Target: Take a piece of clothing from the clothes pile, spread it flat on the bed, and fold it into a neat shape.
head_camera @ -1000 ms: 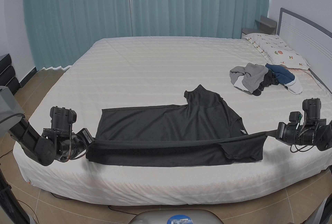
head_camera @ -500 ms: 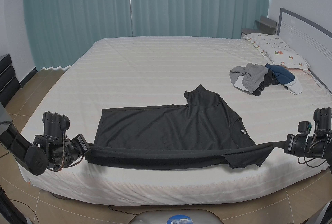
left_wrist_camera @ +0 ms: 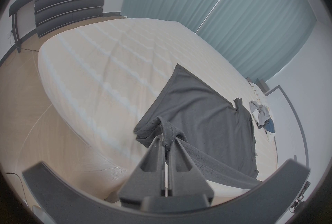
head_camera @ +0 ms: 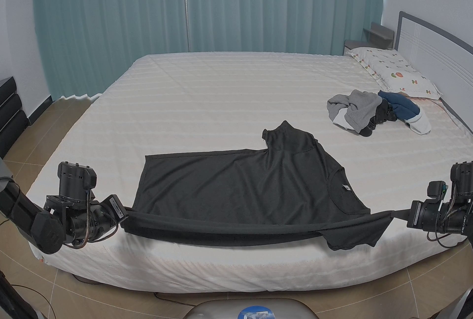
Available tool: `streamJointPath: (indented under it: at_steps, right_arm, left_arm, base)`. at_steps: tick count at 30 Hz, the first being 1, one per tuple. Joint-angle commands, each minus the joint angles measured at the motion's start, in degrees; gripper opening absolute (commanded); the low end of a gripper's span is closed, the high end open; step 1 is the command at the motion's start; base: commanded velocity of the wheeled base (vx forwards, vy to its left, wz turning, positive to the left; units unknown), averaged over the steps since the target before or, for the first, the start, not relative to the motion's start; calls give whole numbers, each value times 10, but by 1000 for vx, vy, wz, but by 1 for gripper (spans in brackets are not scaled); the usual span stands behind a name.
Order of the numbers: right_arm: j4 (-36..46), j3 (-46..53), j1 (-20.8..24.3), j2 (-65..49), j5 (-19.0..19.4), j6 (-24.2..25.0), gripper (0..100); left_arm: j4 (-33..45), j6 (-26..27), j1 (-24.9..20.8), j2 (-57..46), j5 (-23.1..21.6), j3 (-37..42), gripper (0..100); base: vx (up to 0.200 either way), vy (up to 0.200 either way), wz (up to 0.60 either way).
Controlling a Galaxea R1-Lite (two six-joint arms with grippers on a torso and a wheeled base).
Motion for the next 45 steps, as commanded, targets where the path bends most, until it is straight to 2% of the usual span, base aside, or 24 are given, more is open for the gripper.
streamJointPath:
  at_steps: [1, 11, 16, 29, 45]
  right_arm:
    - [-2, -39, 4, 46, -1, 0, 0]
    - [-5, -127, 17, 145, -1, 2, 0]
    - [-6, -161, 25, 174, -1, 6, 0]
    - [-6, -163, 25, 160, 0, 6, 0]
    - [-6, -221, 27, 233, -1, 8, 0]
  left_arm:
    - [0, -3, 5, 35, -10, -39, 0]
    - [1, -3, 14, 101, -5, -114, 0]
    - [2, -3, 21, 108, -4, -126, 0]
    - [3, -3, 28, 106, -4, -119, 0]
    - [2, -4, 27, 177, -4, -176, 0]
  base:
    - [0, 0, 0]
    - [0, 0, 0]
    - [0, 0, 0]
    - [0, 0, 0]
    - [0, 0, 0]
